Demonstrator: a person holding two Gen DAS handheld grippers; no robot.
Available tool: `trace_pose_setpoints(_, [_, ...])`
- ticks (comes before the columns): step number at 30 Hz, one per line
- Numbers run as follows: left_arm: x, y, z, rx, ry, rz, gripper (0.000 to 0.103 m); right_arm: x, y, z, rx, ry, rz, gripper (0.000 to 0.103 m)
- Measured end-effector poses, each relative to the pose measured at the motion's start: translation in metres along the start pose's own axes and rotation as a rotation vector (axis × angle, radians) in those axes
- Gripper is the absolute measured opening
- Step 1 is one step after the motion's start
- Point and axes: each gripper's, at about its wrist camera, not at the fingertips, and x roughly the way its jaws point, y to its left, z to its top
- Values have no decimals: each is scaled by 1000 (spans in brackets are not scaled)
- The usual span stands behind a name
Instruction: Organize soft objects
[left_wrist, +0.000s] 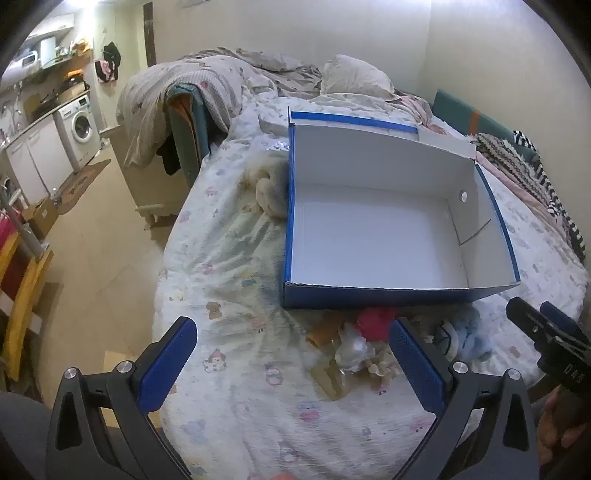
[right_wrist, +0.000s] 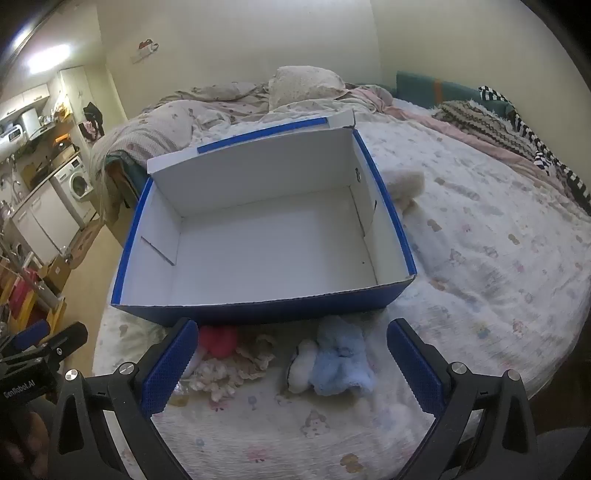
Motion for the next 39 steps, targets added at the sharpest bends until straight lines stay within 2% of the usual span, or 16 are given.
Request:
trace_pose_setpoints(21, [4,6,1,-48,11,7,103,-1,-3,3,17,7,0,103])
trace_pose_setpoints(39, [3,5,0,-37,-2,14,103,1,-4,3,25,11,-13,103])
